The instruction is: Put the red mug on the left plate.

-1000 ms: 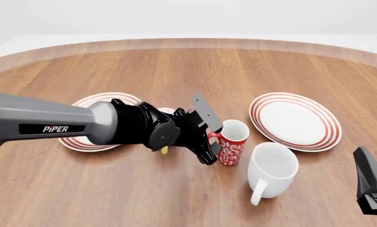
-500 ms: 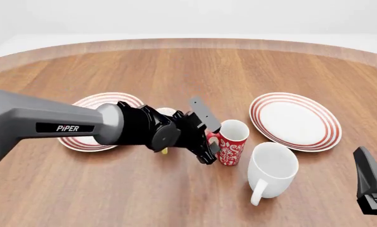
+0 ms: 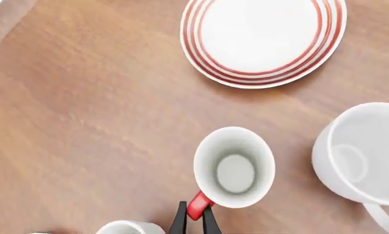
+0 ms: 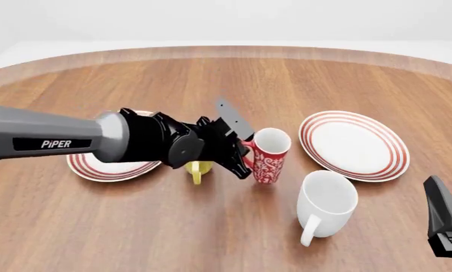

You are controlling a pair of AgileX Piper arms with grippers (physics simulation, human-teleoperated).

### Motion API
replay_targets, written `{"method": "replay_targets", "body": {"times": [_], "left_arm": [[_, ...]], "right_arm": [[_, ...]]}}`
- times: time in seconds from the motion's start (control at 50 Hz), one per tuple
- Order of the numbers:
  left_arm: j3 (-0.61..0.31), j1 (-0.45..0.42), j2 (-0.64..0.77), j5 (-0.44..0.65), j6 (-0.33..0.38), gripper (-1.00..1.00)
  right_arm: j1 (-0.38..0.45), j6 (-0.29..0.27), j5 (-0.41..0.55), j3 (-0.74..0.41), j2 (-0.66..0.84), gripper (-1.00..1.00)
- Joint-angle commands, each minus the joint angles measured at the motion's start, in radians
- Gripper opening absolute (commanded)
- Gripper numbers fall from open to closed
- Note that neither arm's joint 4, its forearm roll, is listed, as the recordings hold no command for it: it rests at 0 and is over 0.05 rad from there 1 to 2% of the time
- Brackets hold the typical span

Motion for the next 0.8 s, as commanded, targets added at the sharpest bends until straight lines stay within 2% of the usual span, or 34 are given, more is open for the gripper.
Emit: {"method": "replay_targets", "body": {"times": [0.02, 0.26, 0.4, 0.8], "left_arm": [[-0.009, 0.019, -0.099, 0.024, 0.023, -1.00], [-0.030, 0.054, -0.183, 0.059, 0.055, -1.00], [-0.028, 0.119, -0.227, 0.056, 0.082, -1.00], [0.003, 0.250, -0.334, 0.061, 0.069, -1.00]], "right_arm": [[0.000, 0.000, 0.000, 0.000, 0.000, 1.00], [0.000, 0.000, 0.000, 0.000, 0.000, 1.00], [0.000, 0.000, 0.000, 0.000, 0.000, 1.00], [0.000, 0.000, 0.000, 0.000, 0.000, 1.00]]}}
